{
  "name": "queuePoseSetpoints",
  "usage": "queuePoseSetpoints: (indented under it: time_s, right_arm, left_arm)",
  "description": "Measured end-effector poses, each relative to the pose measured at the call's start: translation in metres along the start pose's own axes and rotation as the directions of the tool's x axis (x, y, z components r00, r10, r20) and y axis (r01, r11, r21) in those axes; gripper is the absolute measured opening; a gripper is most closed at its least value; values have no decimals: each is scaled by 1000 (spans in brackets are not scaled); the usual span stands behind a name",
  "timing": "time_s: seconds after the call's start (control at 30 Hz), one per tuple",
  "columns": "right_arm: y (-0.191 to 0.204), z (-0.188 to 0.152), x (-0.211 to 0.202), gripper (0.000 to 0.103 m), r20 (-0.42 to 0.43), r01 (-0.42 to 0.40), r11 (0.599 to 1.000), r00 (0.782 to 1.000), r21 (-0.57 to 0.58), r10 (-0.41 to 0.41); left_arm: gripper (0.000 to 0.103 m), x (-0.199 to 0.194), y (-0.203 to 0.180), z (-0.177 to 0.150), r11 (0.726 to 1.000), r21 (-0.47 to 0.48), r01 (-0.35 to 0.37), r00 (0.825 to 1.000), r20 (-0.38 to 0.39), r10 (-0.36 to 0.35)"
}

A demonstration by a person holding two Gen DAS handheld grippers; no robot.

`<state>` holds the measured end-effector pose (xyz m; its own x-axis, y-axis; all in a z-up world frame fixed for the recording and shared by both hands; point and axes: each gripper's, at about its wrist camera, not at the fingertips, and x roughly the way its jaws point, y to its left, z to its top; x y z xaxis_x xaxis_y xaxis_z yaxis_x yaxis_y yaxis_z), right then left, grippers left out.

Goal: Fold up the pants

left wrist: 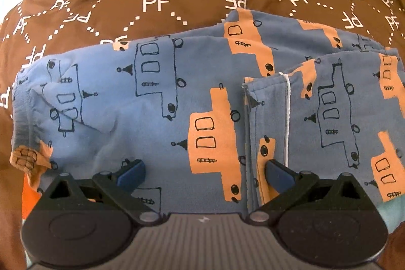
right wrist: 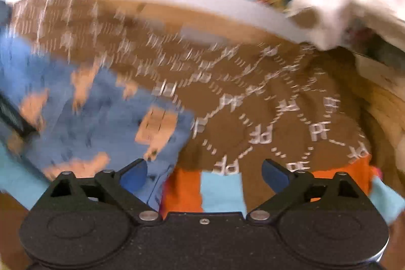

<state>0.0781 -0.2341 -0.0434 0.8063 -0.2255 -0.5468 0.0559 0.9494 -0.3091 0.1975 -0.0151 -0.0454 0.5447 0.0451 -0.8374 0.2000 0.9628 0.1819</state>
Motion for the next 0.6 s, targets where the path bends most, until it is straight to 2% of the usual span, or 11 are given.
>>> queuePoseSetpoints:
  time_s: [0.13,0.23,0.33,0.43,0.5,0.6]
  right_arm:
    - [-17,-10,-4,98,-13,-17,989,1000,148,19]
    - [-18,-6,-20,102,67,-28,987,998,161,17]
    - [-7,-7,-33,102,116,-74,987,992,144,57]
    - [8,-10,-42,102,138,-132,987,983,91,119]
    - [20,-9,-46,102,159,-168,985,974,28,162]
    - [31,2,-48,102,205,-268,959,937,-95,283]
  left_arm:
    - [103,-2,8,-5,999,-11,46,999,24,-46]
    - [103,-18,12,-8,997,-7,74,997,24,-74]
    - [103,-48,16,-24,995,50,81,990,111,-86]
    - [103,-77,27,-48,999,47,-9,968,252,-3]
    - [103,-85,43,-62,998,-18,-54,957,285,57]
    - [99,-86,75,-71,983,-153,-96,941,307,140]
